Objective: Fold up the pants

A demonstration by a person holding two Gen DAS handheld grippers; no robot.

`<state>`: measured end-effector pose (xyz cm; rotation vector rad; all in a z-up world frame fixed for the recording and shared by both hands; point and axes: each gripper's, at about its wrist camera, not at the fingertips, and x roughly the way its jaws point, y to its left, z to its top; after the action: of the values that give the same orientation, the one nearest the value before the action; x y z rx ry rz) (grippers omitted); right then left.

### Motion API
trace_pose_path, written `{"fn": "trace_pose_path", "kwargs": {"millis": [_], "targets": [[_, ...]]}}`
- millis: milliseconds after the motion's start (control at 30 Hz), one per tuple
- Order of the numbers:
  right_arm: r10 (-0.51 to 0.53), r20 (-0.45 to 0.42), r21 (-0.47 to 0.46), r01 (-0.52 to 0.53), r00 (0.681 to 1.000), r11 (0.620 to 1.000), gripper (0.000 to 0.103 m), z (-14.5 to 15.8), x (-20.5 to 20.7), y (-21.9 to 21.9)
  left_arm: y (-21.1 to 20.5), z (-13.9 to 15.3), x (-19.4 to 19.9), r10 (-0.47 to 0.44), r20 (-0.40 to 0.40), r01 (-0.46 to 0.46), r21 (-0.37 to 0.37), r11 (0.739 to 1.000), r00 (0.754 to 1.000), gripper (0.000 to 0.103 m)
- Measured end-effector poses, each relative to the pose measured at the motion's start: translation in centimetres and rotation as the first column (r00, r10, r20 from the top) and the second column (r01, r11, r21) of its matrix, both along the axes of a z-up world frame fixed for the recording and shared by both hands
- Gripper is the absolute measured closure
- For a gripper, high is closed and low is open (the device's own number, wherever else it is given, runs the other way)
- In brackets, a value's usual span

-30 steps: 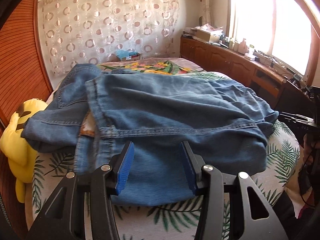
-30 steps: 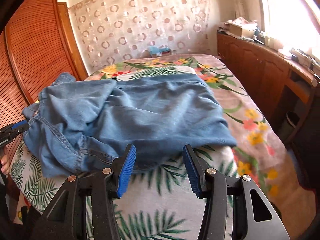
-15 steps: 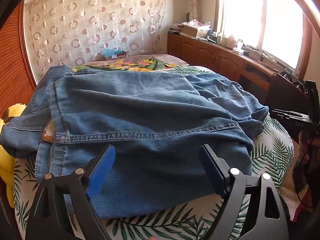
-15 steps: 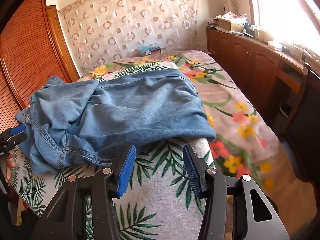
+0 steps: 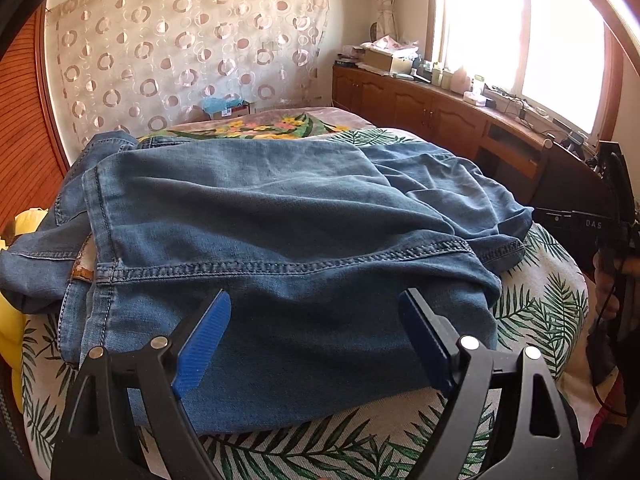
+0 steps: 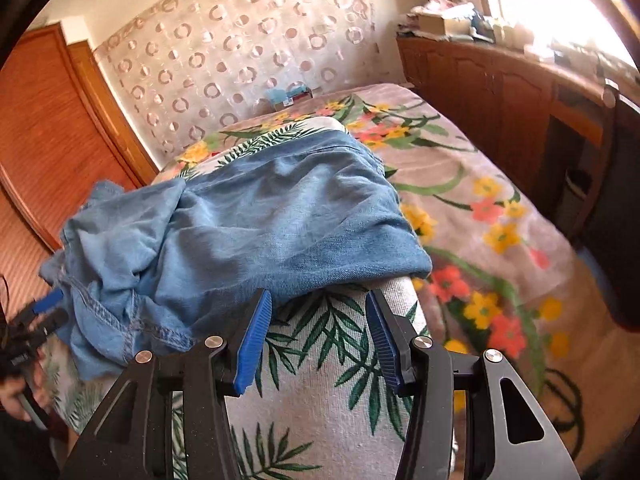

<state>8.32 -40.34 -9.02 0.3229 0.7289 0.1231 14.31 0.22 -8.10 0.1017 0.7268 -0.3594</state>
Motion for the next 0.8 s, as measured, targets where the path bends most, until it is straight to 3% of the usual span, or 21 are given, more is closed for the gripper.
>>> {"fn": "trace_pose_path", "kwargs": {"millis": [133, 300, 500, 767, 800], "targets": [[-0.004, -0.005, 0.045, 0.004, 1.0, 0.999, 0.043, 0.1, 0.4, -0.1, -0.1, -0.2, -0.1, -0.004, -0.005, 0.004, 0.004, 1.0, 1.0, 0.017], [-0.02, -0.016, 0.045, 0.021, 1.0, 0.999, 0.042, 0.2, 1.3, 1.0, -0.1, -0.5, -0.2, -0.004, -0.011, 0.004, 0.001, 1.0, 1.0, 0.017], [-0.073, -0.066, 0.116, 0.08, 0.995, 0.99, 0.042, -0.6, 3.2, -0.3, -0.1, -0.6, -0.4, -0.003, -0.011, 0.003, 0.005, 1.0, 1.0, 0.017], [-0.151, -0.08, 0.024, 0.153, 0.985, 0.988, 0.042, -0.4, 4.6, -1.0, 0.4, -0.5, -0.5, 0.003, -0.008, -0.003, 0.003, 1.0, 1.0, 0.017], [-0.161, -0.075, 0.005, 0.162, 0.984, 0.987, 0.052, -0.3, 4.7, -1.0, 0.5, -0.5, -0.6, 0.004, -0.008, -0.004, 0.003, 1.0, 1.0, 0.017]]}}
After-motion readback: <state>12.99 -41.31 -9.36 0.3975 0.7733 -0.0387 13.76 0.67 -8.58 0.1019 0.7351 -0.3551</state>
